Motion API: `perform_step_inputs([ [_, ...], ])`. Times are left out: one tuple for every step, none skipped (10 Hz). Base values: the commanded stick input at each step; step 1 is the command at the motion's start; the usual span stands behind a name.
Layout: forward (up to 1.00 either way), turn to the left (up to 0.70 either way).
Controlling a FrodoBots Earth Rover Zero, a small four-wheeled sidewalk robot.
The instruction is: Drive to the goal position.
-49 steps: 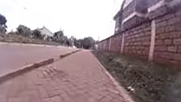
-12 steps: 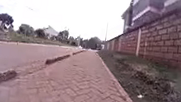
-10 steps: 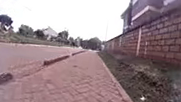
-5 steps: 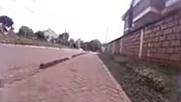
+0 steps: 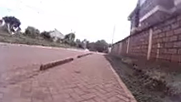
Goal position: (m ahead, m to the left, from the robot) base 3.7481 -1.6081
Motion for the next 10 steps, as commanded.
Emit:
perform_step_inputs([
  [0.50, 0.00],
  [0.50, 0.00],
  [0.50, 0.00],
  [0.50, 0.00],
  [0.50, 0.00],
  [0.50, 0.00],
  [0.50, 0.00],
  [0.50, 0.00],
  [0.50, 0.00],
  [0.50, 0.00],
])
